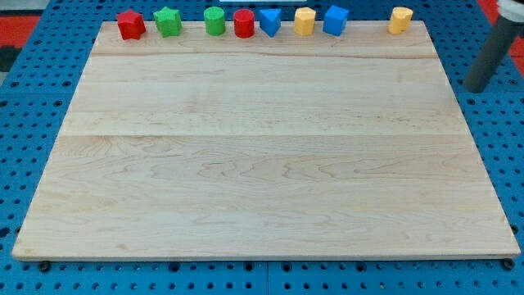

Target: Move yellow heart towards the blue cube

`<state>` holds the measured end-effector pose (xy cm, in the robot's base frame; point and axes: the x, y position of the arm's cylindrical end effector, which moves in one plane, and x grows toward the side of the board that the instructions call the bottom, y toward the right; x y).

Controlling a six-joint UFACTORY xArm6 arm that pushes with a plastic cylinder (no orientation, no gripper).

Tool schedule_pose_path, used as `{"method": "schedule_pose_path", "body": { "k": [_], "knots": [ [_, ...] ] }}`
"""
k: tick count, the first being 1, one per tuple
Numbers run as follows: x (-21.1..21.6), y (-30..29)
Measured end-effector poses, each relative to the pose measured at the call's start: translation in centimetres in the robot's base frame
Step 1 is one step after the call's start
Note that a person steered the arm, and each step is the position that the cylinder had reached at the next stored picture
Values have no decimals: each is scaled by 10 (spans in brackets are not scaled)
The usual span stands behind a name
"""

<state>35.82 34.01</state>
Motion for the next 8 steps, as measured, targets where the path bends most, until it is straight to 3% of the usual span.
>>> {"method": "schedule_pose_path", "body": {
  "k": [1,3,5,6,8],
  "knots": [
    [0,5],
    [-102,5],
    [-166,-9],
    [-167,-16],
    [-161,-95]
  ]
}}
